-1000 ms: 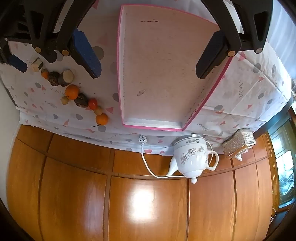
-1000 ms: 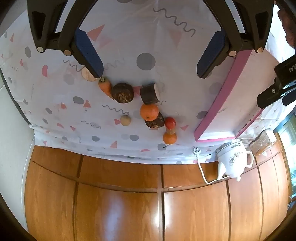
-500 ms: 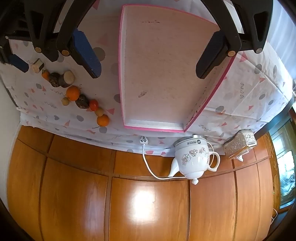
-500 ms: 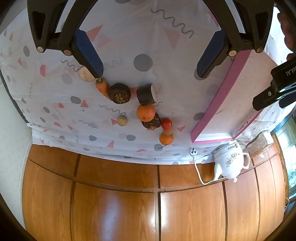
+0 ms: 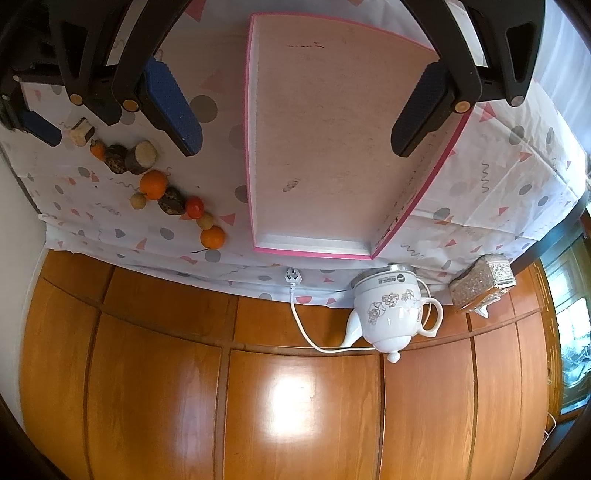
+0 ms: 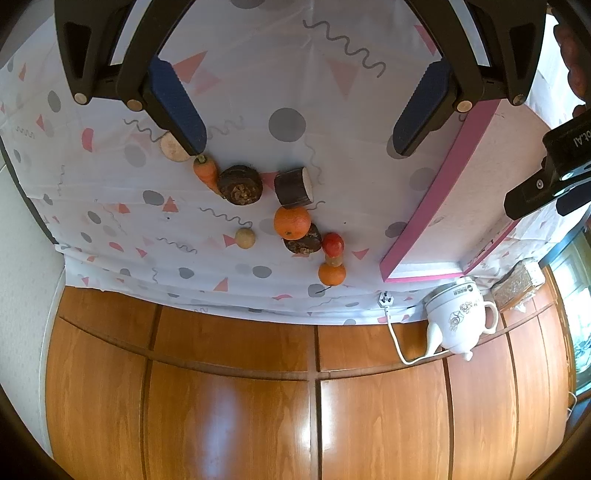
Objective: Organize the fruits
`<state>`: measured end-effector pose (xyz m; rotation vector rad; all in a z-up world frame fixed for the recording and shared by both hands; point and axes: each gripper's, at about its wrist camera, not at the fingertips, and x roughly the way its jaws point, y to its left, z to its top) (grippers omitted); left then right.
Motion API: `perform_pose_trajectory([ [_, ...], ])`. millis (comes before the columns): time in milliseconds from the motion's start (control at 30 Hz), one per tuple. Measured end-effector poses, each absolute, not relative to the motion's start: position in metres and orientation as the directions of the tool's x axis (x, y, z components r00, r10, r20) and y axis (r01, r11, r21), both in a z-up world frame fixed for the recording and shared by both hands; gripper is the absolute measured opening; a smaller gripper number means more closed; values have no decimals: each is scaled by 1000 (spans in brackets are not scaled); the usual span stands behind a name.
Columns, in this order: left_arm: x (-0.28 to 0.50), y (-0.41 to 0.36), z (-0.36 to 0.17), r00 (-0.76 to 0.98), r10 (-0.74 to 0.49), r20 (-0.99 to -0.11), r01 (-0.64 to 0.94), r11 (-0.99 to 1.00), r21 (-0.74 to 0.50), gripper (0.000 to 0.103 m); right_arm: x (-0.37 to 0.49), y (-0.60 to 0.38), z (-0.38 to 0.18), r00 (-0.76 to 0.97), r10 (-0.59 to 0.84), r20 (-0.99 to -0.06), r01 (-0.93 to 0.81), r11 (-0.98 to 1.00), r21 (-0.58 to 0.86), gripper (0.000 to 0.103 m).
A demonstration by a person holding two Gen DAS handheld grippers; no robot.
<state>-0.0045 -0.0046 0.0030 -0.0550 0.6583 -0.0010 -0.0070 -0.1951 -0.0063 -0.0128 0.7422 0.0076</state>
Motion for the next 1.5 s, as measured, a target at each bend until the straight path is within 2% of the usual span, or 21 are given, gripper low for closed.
perform_pose_trajectory([
  [1233, -10, -17, 7, 795, -61, -603, 39, 998, -50, 103, -12, -208, 4, 754, 17, -657, -23, 1000, 0, 103],
  [1400, -8, -23, 3, 776, -138, -616, 111, 990, -82, 103, -12, -226, -1, 732, 34, -680, -34, 999, 14, 103],
  [1500, -5, -32, -1, 745, -226, -628, 190, 974, -124, 103, -14, -246, -5, 716, 24, -698, -13, 1000, 21, 92],
])
